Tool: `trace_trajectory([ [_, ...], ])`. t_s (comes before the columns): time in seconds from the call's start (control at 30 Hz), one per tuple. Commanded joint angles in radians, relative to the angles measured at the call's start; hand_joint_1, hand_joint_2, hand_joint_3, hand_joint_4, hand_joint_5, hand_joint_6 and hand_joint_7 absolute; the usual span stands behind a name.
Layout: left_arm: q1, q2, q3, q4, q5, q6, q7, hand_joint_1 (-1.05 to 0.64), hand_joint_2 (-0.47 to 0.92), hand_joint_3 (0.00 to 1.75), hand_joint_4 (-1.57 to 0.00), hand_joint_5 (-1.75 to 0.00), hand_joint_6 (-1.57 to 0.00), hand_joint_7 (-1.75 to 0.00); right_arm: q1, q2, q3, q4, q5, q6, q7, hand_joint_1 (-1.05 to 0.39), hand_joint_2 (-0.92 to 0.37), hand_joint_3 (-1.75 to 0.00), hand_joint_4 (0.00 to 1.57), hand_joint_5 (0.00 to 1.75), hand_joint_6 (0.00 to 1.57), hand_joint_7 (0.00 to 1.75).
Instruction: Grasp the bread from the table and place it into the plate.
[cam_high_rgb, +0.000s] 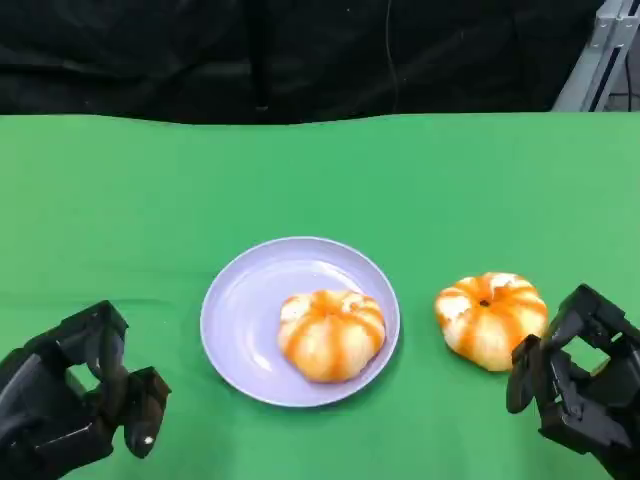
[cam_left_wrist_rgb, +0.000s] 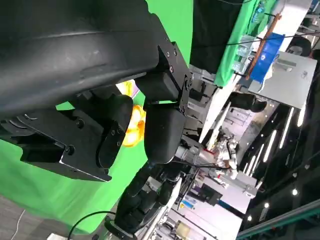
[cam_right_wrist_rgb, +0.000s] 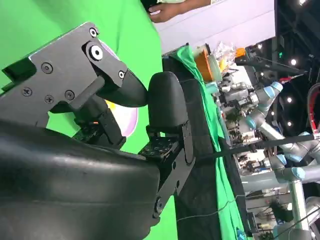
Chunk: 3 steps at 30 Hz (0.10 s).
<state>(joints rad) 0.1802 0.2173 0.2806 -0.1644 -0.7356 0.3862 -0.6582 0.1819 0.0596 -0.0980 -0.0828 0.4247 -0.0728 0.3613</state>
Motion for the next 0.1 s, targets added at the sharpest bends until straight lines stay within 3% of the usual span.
trace_trajectory([
  [0.03, 0.004, 0.015, 0.001, -0.004, 0.007, -0.018, -0.011, 0.04, 0.71, 1.48, -1.03, -1.75, -0.8, -1.75, 0.004, -0.007, -0.002, -0.013, 0.003, 0.001, -0.008, -0.15, -0.45, -1.26, 0.88, 1.75, 0.66, 1.7],
  [0.1, 0.006, 0.015, 0.001, -0.004, 0.009, -0.02, -0.01, 0.04, 0.71, 1.48, -1.03, -1.75, -0.8, -1.75, 0.005, -0.007, -0.002, -0.011, 0.004, -0.003, -0.004, -0.15, -0.45, -1.26, 0.88, 1.75, 0.66, 1.7],
])
